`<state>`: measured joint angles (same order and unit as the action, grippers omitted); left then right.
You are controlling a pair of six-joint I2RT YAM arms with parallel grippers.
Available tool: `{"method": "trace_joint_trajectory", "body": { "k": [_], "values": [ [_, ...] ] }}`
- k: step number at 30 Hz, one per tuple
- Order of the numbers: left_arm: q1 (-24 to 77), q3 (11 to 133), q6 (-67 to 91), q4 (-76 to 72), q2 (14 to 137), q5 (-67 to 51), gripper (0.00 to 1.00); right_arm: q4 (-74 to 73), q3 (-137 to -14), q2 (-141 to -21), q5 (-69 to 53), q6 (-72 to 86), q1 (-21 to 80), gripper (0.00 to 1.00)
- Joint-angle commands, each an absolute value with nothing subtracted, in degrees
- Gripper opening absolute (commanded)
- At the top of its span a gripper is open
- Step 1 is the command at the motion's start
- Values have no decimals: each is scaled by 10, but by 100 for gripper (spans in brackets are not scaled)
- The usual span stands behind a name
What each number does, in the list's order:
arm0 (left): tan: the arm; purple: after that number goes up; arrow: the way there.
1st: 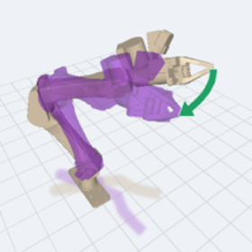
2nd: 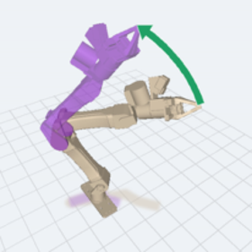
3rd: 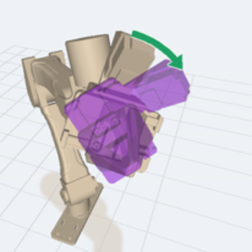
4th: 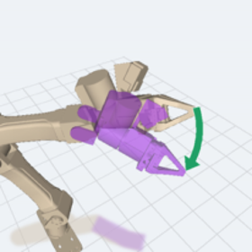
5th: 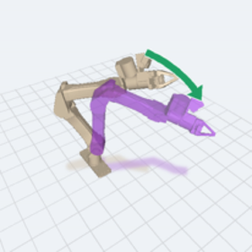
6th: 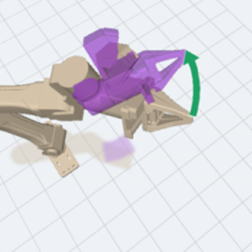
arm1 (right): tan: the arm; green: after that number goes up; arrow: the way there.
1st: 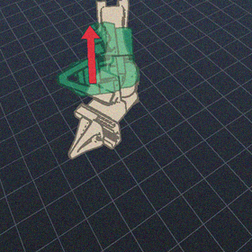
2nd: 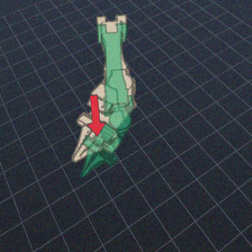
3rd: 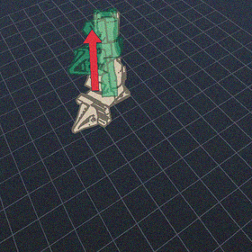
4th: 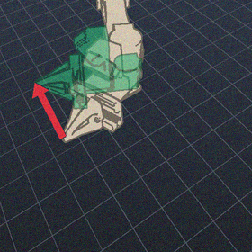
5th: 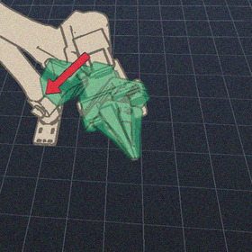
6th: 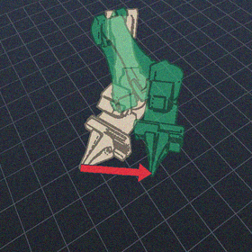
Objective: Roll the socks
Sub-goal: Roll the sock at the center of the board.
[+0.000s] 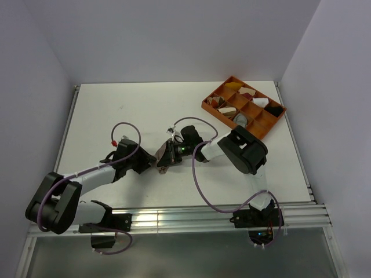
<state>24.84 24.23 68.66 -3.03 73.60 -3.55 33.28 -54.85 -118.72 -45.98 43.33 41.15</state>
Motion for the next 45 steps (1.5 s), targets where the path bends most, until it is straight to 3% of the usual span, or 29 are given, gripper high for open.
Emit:
{"method": "trace_joint_trajectory", "body": {
  "k": [1, 6, 9, 13, 16, 22, 25, 32, 37, 45],
  "values": [
    [257, 252, 687, -56, 760, -13, 52, 338, -541, -1210, -456, 454, 407, 1],
    [267, 255, 682, -69, 781, -5, 49, 351, -531, -1217, -458, 472, 402, 1],
    [270, 261, 676, -70, 798, -3, 42, 359, -527, -1222, -459, 482, 398, 3],
    [281, 288, 661, -55, 816, -3, 15, 358, -527, -1220, -458, 478, 396, 6],
    [291, 310, 643, -27, 822, 17, 0, 332, -530, -1197, -445, 450, 396, 18],
    [308, 354, 599, 41, 823, 57, 0, 196, -540, -1074, -352, 318, 399, 45],
    [316, 382, 577, 79, 831, 76, 0, 159, -531, -1010, -282, 261, 406, 50],
    [324, 447, 552, 154, 879, 73, 0, 172, -493, -937, -66, 136, 489, 56],
    [327, 482, 546, 187, 908, 64, 0, 278, -428, -940, 79, 73, 573, 57],
    [328, 499, 541, 203, 918, 58, 0, 391, -378, -954, 189, 28, 640, 58]
  ]
}}
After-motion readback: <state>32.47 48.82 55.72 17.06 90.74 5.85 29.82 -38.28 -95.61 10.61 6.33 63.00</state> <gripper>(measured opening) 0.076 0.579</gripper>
